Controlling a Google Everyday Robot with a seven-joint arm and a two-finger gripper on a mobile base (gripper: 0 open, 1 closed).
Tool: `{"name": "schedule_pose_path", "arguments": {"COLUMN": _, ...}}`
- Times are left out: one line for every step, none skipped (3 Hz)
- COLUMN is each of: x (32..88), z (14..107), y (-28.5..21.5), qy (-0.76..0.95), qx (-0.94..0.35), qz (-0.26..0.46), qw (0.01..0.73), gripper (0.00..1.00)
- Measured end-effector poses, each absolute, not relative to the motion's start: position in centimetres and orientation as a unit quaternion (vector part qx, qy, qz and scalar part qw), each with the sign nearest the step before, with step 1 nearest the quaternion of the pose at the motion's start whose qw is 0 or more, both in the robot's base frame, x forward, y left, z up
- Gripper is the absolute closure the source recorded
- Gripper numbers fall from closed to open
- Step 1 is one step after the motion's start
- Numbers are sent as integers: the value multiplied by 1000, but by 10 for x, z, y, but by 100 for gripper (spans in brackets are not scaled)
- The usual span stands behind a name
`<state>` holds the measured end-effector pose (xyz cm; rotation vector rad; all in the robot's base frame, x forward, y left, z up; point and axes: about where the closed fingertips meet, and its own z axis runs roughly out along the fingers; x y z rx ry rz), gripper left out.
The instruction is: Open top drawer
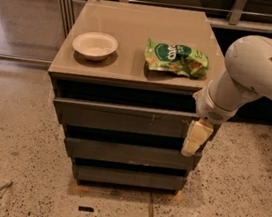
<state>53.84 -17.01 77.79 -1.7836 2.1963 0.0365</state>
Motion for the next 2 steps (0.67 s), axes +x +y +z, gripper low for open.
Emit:
{"name": "schedule_pose_path", "arguments": {"x": 546, "z": 739, "y": -160, "qy": 772, "qx": -620, "qz": 31, "qw": 136, "gripper": 0}}
{"name": "schedule_pose_path", "arguments": {"x": 546, "z": 738, "y": -161, "qy": 772, "qx": -620, "qz": 31, "qw": 136, "gripper": 0}}
